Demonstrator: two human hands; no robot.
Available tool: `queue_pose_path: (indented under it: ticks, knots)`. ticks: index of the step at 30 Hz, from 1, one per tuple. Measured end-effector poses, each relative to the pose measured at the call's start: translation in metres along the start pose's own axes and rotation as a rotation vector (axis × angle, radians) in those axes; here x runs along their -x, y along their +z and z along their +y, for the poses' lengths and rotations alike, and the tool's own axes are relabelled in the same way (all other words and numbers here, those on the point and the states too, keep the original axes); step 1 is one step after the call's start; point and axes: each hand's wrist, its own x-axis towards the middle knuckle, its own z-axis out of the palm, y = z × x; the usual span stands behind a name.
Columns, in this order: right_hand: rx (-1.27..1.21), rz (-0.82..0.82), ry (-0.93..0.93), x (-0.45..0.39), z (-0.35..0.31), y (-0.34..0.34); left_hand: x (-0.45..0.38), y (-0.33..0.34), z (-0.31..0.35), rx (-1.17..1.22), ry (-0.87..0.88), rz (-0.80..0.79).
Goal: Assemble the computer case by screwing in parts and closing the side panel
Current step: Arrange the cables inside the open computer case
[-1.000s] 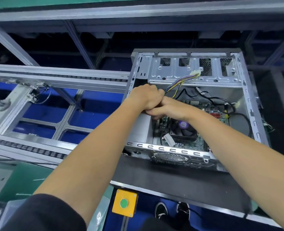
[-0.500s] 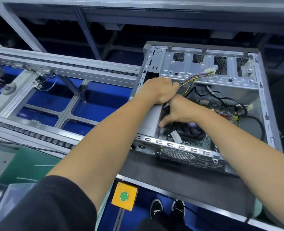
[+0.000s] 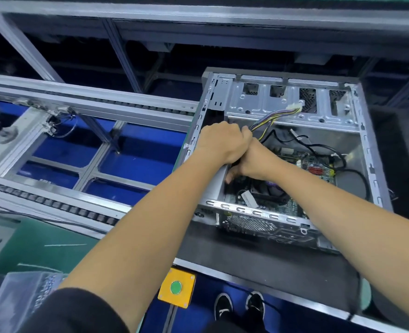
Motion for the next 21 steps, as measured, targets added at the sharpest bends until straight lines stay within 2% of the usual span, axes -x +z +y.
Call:
queue_pose_path:
  ticks: [4, 9, 15, 21]
  knots:
    - [-0.008, 0.007, -0.039, 0.002, 0.002, -0.005, -0.003, -0.003, 0.004, -0.053, -0.009, -0.058]
    - [0.002, 0.045, -0.019, -0.002, 0.010, -0.012, -0.006, -0.001, 0.009, -0.029, -0.104, 0.017]
    - [0.061, 0.011, -0.036, -0.004, 0.012, -0.009, -0.008, -0.002, 0.007, -0.039, -0.169, 0.008]
    - [-0.007, -0.077, -0.034, 0.000, 0.007, -0.011, -0.002, -0.004, 0.007, -0.136, -0.064, -0.086]
